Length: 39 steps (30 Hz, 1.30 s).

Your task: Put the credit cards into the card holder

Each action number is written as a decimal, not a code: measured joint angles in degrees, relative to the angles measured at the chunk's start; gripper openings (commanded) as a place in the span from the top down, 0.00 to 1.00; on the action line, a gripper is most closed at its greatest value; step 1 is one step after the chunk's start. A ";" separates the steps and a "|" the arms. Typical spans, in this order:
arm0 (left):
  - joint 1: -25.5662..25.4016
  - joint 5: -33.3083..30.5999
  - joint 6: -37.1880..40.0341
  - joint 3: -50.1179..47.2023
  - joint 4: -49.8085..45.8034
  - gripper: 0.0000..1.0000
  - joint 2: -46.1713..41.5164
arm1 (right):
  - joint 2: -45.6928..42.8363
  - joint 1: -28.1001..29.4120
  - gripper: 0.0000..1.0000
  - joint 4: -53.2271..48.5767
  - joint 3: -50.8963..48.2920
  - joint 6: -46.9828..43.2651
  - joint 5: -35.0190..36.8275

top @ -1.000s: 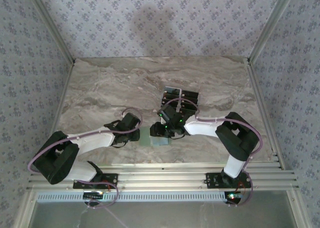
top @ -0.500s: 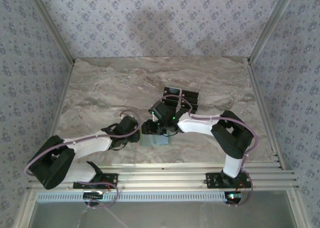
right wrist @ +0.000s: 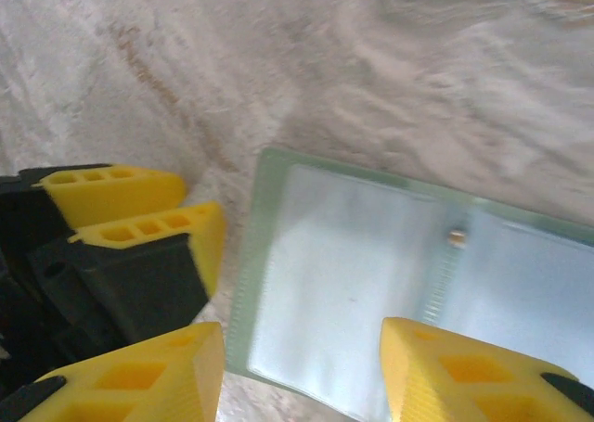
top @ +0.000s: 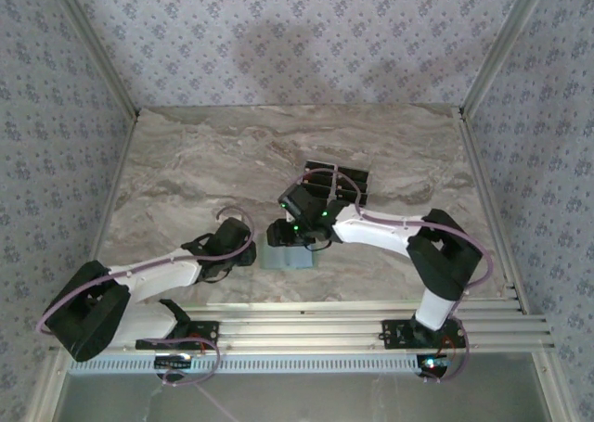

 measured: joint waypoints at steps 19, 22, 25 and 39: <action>0.33 0.00 0.20 1.16 -1.20 0.58 1.20 | 1.55 -2.03 0.49 -3.10 -5.66 -3.04 5.38; 0.37 0.00 0.17 1.53 -1.57 0.59 1.64 | 1.84 -2.14 0.49 -1.27 -5.70 -2.97 4.22; 0.37 -0.02 0.20 1.73 -1.57 0.59 2.03 | 2.51 -2.14 0.49 0.98 -5.81 -2.54 2.08; 0.37 -0.24 0.11 1.75 -1.09 0.59 2.60 | 5.81 -2.08 0.49 5.05 -3.54 -0.37 -6.62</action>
